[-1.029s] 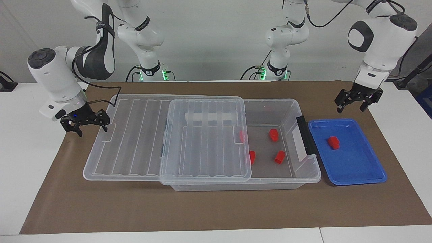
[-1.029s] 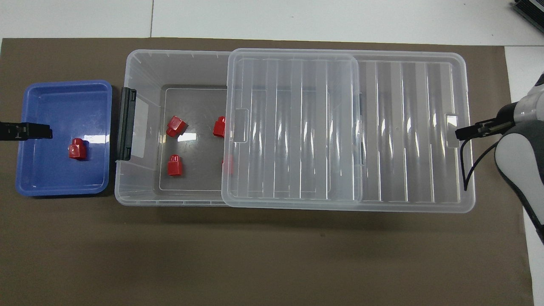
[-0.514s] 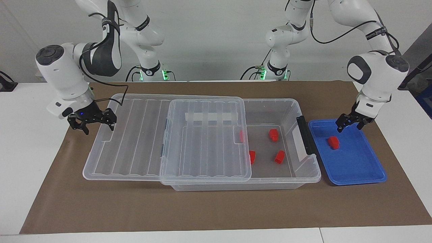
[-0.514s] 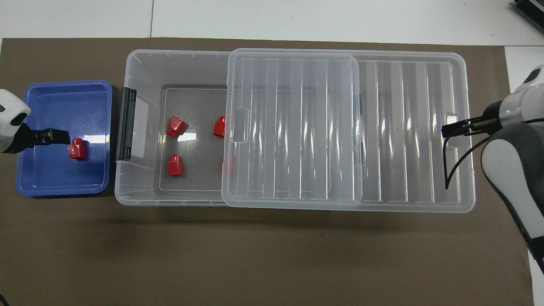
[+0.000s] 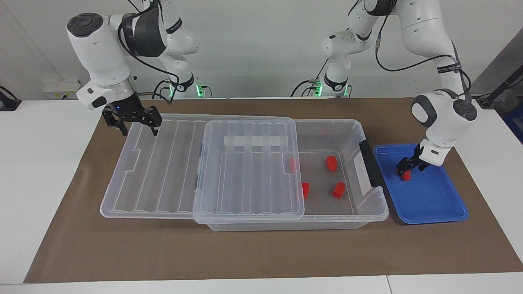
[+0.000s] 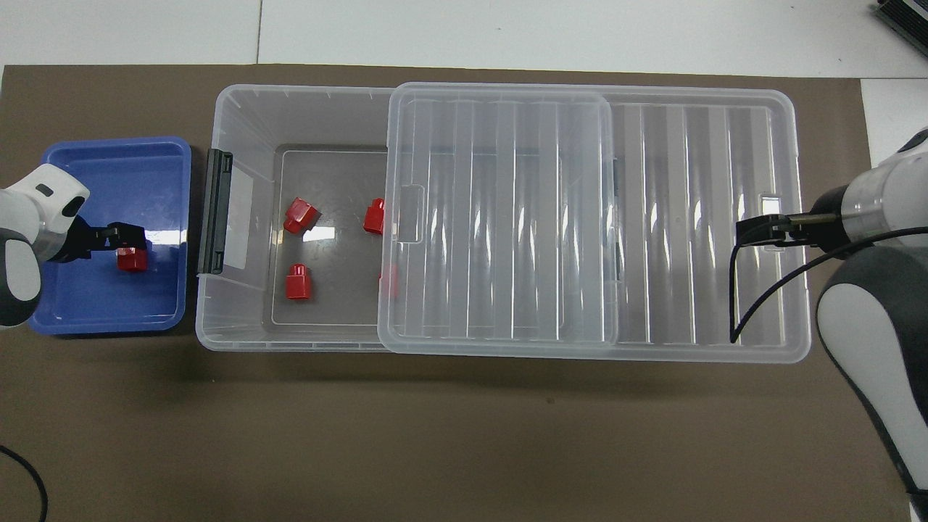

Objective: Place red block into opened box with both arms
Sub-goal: 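Grasp the red block with the left gripper and lift it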

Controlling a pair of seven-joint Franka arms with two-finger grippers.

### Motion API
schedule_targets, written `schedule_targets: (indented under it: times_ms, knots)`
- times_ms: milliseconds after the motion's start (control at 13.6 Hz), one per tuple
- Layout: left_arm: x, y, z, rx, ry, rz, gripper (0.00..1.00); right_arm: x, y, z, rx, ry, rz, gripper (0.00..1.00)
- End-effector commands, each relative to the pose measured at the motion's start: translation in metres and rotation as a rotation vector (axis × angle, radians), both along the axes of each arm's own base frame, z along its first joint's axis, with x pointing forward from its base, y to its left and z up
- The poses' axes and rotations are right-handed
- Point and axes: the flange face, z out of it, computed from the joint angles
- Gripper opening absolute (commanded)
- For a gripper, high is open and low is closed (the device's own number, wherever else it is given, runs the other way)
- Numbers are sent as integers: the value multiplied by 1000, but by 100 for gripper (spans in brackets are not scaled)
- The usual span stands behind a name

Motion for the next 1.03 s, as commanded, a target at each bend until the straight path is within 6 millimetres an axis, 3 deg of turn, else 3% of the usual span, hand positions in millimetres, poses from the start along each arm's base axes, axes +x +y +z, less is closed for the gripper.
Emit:
schedule_targets:
  times_ms: [0, 367, 588, 808, 955]
  knots:
    - [-8, -1, -6, 11, -13, 22, 100, -1, 14, 28, 10, 15, -13, 99]
    - [-17, -7, -15, 10, -4, -2, 100, 11, 16, 62, -6, 29, -11, 99]
    - [-16, -11, -15, 10, -1, -8, 96, 7, 8, 61, -6, 41, -25, 100]
    - [-16, -11, -15, 10, -1, -8, 65, 6, 5, 55, -5, 51, -25, 100]
    - [-17, -14, -16, 9, 8, -14, 37, 6, 1, 55, -5, 51, -34, 100]
